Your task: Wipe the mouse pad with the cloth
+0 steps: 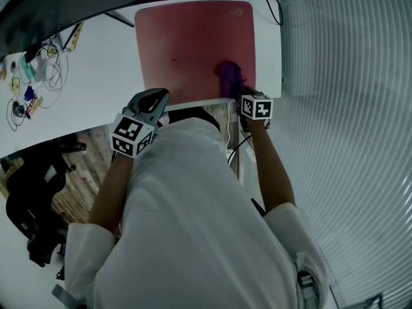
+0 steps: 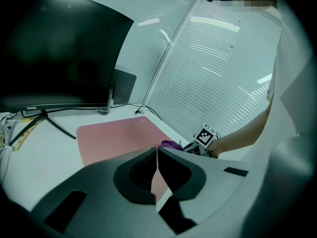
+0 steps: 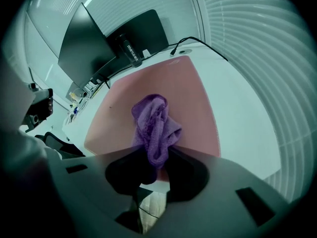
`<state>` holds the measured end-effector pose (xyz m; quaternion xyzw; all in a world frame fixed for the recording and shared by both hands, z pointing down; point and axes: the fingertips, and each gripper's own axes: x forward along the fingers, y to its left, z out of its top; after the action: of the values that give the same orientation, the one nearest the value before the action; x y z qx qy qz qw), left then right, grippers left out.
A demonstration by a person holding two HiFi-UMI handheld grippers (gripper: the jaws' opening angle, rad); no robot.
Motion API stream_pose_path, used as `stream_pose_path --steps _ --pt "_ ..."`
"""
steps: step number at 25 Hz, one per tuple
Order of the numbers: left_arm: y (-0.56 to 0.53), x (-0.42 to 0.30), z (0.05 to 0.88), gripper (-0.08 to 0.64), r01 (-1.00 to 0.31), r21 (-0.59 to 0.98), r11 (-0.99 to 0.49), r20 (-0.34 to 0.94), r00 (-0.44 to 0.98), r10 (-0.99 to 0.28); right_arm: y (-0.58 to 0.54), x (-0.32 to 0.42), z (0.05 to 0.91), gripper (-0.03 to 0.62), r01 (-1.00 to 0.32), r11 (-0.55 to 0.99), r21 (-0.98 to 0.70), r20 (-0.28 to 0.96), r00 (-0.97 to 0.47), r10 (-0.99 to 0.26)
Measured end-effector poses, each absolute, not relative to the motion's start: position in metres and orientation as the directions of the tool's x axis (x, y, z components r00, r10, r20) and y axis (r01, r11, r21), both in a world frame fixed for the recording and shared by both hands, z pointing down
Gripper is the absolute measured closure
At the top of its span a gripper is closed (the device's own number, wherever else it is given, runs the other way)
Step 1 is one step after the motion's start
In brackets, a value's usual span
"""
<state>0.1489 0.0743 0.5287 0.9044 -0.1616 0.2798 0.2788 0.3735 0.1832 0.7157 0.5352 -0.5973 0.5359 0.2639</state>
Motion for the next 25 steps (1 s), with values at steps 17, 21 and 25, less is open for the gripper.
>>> stream_pose_path --steps 17,21,25 --pt "0.07 0.16 0.526 0.537 -0.457 0.406 -0.792 0.593 0.79 -0.152 0.203 0.459 0.708 0.491 -0.972 -0.188 -0.142 0.947 -0.078 -0.311" --pt "0.07 0.157 0.526 0.537 -0.463 0.405 -0.789 0.592 0.79 -0.16 0.204 0.468 0.708 0.491 -0.975 -0.196 -0.101 0.954 -0.039 -0.296" --pt "0.068 0.157 0.525 0.537 -0.465 0.408 -0.786 0.586 0.793 -0.165 0.2 0.48 0.702 0.492 -0.975 -0.212 -0.062 0.954 0.005 -0.3"
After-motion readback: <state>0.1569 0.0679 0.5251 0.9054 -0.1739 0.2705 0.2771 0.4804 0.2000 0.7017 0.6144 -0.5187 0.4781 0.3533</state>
